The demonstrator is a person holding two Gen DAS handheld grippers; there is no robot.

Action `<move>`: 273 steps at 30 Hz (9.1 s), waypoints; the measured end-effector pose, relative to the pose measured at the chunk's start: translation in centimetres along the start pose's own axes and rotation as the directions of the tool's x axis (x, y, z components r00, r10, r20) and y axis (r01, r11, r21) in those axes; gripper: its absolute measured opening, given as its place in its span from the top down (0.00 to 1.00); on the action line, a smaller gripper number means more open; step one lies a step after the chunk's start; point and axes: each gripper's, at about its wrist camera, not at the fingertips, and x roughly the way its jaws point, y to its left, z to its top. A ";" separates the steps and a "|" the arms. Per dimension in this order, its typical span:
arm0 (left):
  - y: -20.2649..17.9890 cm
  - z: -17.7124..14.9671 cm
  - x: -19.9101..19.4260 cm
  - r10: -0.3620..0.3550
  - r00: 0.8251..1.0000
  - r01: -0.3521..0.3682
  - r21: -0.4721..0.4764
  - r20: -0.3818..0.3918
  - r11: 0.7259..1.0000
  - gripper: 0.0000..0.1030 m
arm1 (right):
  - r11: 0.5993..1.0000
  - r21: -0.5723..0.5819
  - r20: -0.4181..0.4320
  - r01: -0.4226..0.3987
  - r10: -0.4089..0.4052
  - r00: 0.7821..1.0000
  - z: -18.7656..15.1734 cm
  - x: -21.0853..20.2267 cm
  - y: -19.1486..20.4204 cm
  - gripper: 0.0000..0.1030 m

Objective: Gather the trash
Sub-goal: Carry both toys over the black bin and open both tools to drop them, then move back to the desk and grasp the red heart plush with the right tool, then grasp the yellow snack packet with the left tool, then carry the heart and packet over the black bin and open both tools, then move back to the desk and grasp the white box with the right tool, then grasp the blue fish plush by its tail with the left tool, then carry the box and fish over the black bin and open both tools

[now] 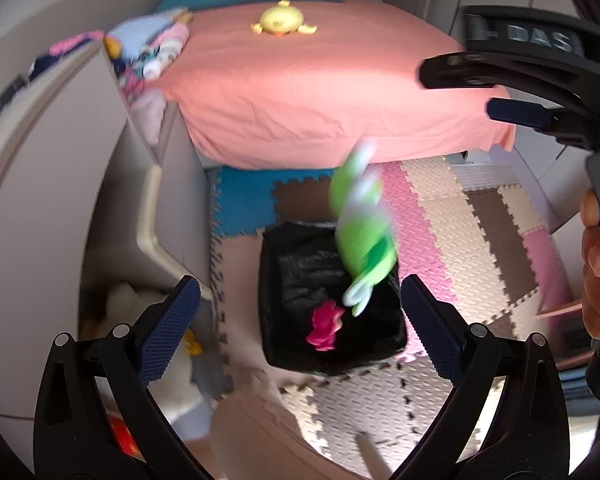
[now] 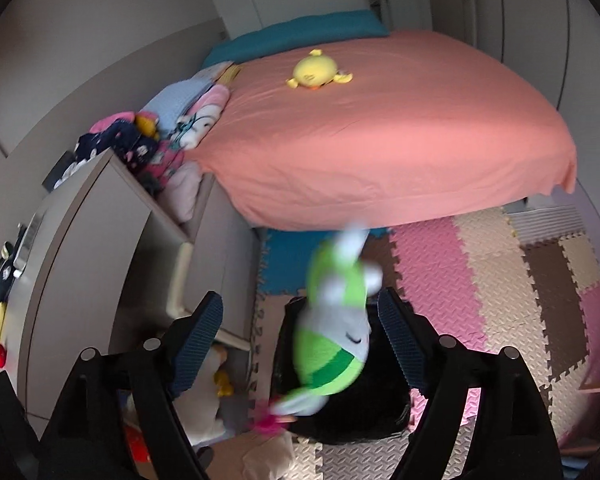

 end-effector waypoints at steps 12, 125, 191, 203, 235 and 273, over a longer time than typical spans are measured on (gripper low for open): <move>3.6 0.4 -2.6 0.029 0.999 -0.025 -0.098 0.040 0.995 0.06 | 0.997 -0.059 0.052 -0.048 0.051 0.997 0.3 -1.7 3.5 0.22; 15.9 1.2 -12.9 0.137 0.971 -0.095 -0.207 0.197 0.974 0.79 | 0.871 -0.300 0.040 -0.388 0.418 0.908 -2.3 -7.2 17.5 0.53; 27.4 -1.9 -16.4 0.186 0.966 -0.120 -0.322 0.182 0.939 0.06 | 0.858 -0.392 -0.011 -0.332 0.357 0.934 -0.7 -4.1 29.2 0.16; 39.9 -3.4 -17.6 0.296 0.939 -0.210 -0.386 0.177 0.898 0.06 | 0.787 -0.482 -0.102 -0.386 0.387 0.917 -0.4 1.5 43.8 0.16; 50.4 4.4 -9.7 0.390 0.920 -0.378 -0.335 -0.032 0.863 0.06 | 0.784 -0.553 -0.222 -0.282 0.188 0.957 1.6 12.7 53.8 0.73; 37.7 0.0 -20.0 0.376 0.905 -0.270 -0.411 0.200 0.870 0.97 | 0.819 -0.389 -0.097 -0.421 0.418 0.903 3.2 -2.2 38.1 0.73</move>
